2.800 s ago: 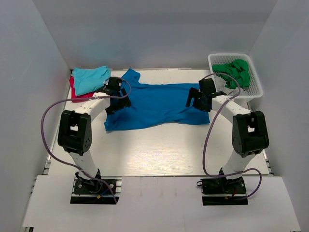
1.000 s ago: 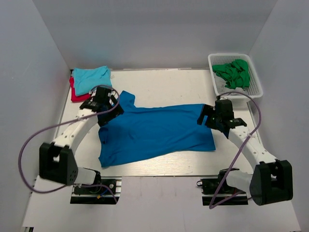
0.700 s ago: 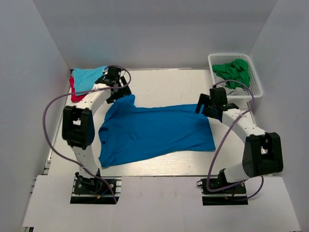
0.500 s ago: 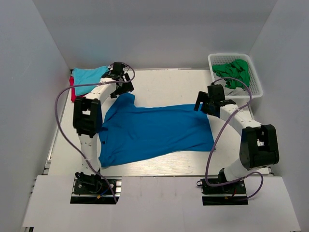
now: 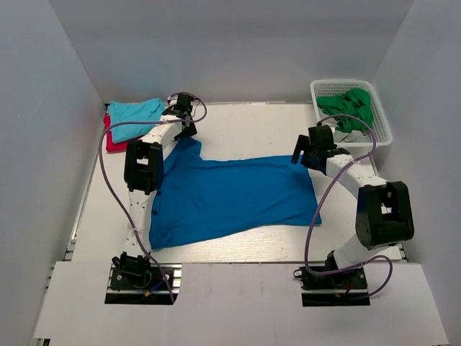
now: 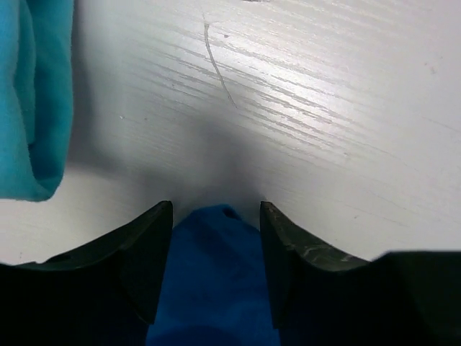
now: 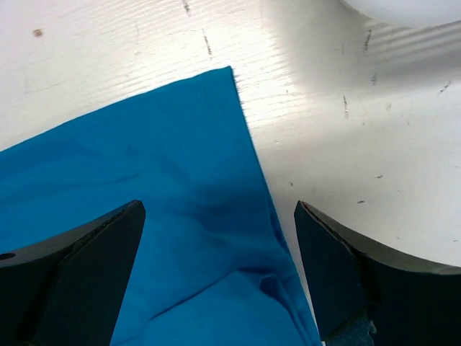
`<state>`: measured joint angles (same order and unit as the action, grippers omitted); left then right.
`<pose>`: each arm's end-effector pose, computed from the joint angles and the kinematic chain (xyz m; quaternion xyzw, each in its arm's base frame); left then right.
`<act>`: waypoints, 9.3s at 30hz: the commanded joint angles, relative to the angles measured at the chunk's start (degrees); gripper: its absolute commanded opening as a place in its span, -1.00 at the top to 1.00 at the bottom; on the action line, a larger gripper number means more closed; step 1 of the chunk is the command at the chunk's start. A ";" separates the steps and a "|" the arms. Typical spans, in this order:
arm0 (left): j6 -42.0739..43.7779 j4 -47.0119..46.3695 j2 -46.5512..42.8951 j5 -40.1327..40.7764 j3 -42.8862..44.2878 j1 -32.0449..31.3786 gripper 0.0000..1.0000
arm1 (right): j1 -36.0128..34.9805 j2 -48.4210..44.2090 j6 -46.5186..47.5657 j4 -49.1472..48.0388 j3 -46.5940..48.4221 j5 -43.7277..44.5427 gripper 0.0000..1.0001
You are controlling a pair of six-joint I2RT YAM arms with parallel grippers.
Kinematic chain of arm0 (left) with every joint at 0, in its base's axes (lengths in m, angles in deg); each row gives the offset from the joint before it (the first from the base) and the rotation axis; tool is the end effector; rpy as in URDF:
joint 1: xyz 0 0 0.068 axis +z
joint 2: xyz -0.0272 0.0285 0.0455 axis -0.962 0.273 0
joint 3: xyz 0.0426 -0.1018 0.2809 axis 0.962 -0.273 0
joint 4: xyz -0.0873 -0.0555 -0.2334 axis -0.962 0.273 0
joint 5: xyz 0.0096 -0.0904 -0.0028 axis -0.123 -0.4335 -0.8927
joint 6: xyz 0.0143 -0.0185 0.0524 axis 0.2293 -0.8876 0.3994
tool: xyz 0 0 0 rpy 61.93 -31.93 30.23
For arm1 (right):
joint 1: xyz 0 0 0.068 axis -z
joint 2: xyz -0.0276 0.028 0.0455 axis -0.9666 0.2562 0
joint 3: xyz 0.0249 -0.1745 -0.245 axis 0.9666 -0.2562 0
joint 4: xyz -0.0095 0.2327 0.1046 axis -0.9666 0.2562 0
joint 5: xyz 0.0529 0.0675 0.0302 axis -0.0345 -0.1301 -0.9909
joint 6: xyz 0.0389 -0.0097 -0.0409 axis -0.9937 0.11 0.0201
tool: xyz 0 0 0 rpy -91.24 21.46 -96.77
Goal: Fold and stack the t-shirts
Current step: Grap the side of the flattened tshirt furthest away from the robot with both arms, then fold the other side of the tshirt into a rectangle, then rotate the tshirt 90 degrees, then grab the bottom of the folded rectangular tshirt with both arms
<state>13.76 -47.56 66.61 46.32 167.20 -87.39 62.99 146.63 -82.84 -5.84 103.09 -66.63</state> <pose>0.5342 -0.1121 0.1751 -0.1646 0.9366 0.0532 0.3048 0.3283 0.0603 0.2493 0.1268 0.9101 -0.0033 0.3944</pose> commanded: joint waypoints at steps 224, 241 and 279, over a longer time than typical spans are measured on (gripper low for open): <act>0.26 2.03 -18.21 -19.10 6.65 -7.94 -0.98 | -60.87 -33.53 -22.93 -13.30 -35.14 -17.50 -0.81; -19.25 -8.32 -83.01 -24.36 -89.11 -10.94 -0.98 | -60.35 -33.55 -33.14 -7.76 -36.75 -7.66 -0.81; -29.01 -0.06 -84.59 -26.48 -101.25 -21.04 0.61 | -57.36 -21.07 -39.57 -9.87 -35.79 -8.87 -0.04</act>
<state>-16.46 -54.01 -19.70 15.13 67.38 -107.74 5.31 124.56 -122.12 -18.52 68.54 -75.66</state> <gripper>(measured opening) 0.235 0.538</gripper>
